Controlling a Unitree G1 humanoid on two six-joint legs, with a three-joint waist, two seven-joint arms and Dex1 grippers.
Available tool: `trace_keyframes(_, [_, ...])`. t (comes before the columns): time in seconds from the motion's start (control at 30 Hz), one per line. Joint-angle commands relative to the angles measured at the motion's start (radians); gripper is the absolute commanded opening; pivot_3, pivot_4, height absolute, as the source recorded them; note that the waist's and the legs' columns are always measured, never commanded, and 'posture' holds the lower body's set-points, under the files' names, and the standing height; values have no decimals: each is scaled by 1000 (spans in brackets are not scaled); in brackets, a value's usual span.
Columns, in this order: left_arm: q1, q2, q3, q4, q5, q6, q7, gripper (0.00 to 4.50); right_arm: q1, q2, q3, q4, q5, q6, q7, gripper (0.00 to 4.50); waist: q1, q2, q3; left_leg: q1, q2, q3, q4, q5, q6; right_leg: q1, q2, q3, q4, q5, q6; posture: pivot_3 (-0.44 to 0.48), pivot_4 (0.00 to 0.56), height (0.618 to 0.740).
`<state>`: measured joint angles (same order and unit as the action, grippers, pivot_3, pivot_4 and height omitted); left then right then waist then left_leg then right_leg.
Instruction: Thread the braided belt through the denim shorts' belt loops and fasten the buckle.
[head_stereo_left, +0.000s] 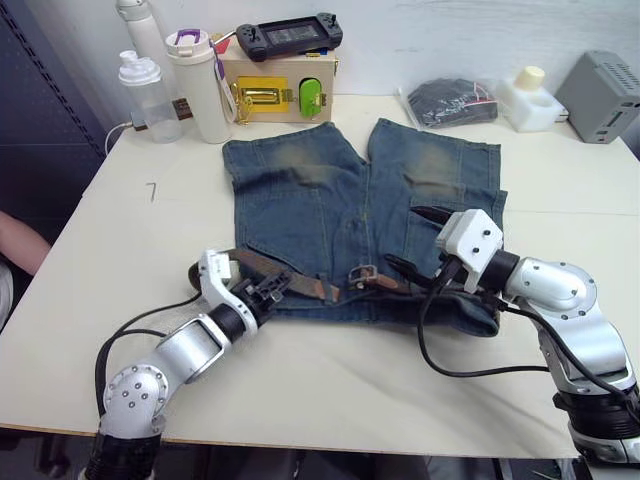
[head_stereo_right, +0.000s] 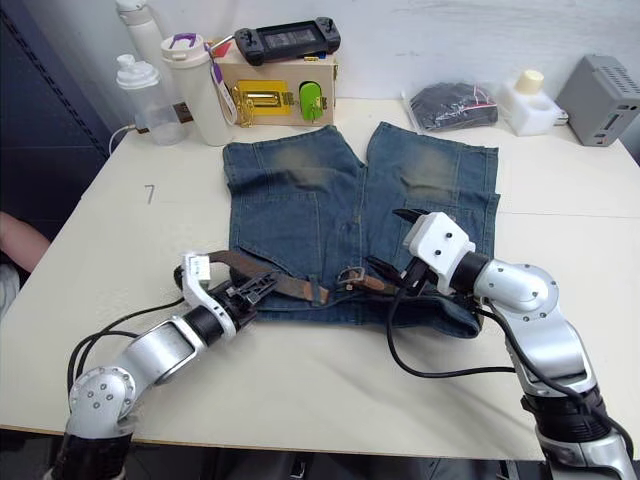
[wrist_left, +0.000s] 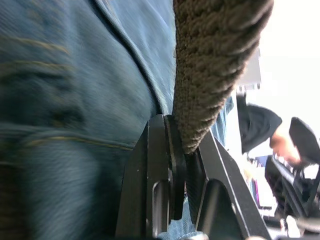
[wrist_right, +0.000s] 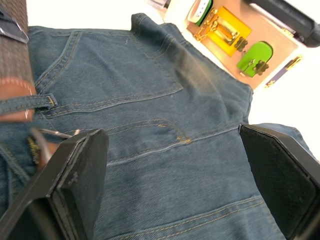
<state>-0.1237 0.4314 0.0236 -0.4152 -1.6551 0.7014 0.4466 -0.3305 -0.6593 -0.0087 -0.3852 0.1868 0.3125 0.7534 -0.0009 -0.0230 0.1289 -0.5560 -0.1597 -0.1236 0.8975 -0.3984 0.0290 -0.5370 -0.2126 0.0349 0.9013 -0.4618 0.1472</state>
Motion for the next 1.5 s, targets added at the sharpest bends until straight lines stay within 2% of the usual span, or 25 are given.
trace_keyframes(0.03, [-44,29,-24,-10,55,58,-95,0,12,-15,-22,-45,20,0,9,4439,0,0,0,0,0,0,0,0,0,0,0,0,0,0,0,0,150,645])
trace_keyframes(0.23, [-112,70,-53,56,174,143,-266,0,24,-12,3,-41,4,-17,16,4439,-1,0,0,0,0,0,-1,0,0,0,0,0,0,0,0,0,150,645])
trace_keyframes(0.37, [-138,27,-25,140,232,140,-264,0,25,-9,14,-37,-11,-32,15,4439,1,0,0,1,0,-1,-1,0,0,2,0,-1,-1,0,0,0,150,645])
trace_keyframes(0.57, [-104,-16,-23,69,269,161,-262,0,45,-16,7,-57,-10,-26,11,4439,0,0,0,2,0,-1,-2,0,0,3,0,-1,-2,0,0,0,150,645])
trace_keyframes(0.8, [-113,-21,-96,21,422,181,-385,0,62,-20,2,-75,-1,-20,15,4439,2,0,0,3,0,-1,-2,0,0,4,0,-1,-3,0,0,0,150,645])
trace_keyframes(0.83, [-116,-21,-106,18,447,180,-405,0,63,-20,2,-75,0,-20,16,4439,1,0,0,3,0,-1,-2,0,0,4,0,-1,-3,0,0,0,150,645])
trace_keyframes(1.03, [-147,87,-342,14,875,63,-591,0,87,-46,27,-90,-28,-61,41,4439,4,0,0,3,0,-1,-2,0,0,5,0,-2,-5,0,0,0,150,645])
trace_keyframes(1.1, [-140,111,-390,21,977,25,-632,0,101,-71,36,-94,-54,-110,58,4439,5,1,0,3,0,-1,-3,0,0,5,-1,-2,-5,0,0,0,150,645])
trace_keyframes(1.37, [-113,67,-354,31,1069,13,-707,0,195,-206,45,-106,-113,-360,188,4439,11,1,-1,5,0,-1,-4,0,1,10,-1,-3,-12,-1,2,0,150,645])
trace_keyframes(1.5, [-107,47,-342,30,1095,24,-726,0,183,-203,83,-92,-170,-428,186,4439,14,1,-1,9,0,-1,-5,0,1,15,-1,-4,-16,-2,5,0,150,645])
